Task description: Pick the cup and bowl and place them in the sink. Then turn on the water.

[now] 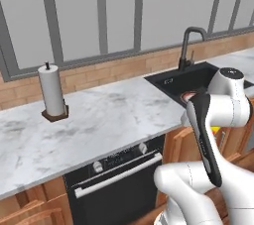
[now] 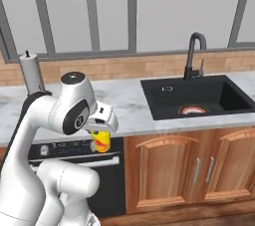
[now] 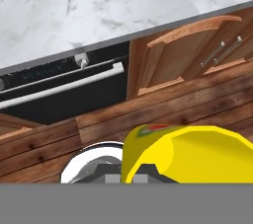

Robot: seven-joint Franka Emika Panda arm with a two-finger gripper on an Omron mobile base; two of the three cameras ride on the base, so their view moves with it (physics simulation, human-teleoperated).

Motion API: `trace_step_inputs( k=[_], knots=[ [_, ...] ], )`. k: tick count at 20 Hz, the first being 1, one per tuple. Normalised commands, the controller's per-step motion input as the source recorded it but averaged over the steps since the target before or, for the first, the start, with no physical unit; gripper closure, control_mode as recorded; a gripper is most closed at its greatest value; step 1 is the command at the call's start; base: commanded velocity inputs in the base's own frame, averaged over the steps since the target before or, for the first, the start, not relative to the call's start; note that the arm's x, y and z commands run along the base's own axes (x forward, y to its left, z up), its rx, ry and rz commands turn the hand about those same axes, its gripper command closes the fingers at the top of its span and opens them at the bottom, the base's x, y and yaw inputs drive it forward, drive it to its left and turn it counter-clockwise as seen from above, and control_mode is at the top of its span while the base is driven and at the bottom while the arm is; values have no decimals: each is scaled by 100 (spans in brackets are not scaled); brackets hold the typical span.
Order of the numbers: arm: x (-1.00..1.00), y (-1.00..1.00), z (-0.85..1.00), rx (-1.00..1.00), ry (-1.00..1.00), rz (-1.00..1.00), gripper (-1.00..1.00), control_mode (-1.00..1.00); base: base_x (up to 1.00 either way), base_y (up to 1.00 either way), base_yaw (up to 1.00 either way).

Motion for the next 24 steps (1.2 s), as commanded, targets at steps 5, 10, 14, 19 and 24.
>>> trace_step_inputs(
  k=[5,10,14,19,24],
  knots=[
    [0,0,0,0,0,0,100,100,25,-43,17],
    [0,0,0,0,0,0,100,100,24,-45,16],
    [0,0,0,0,0,0,100,100,21,-46,17],
    [0,0,0,0,0,0,100,100,19,-47,17],
    [0,0,0,0,0,0,100,100,18,-48,17]
  ],
)
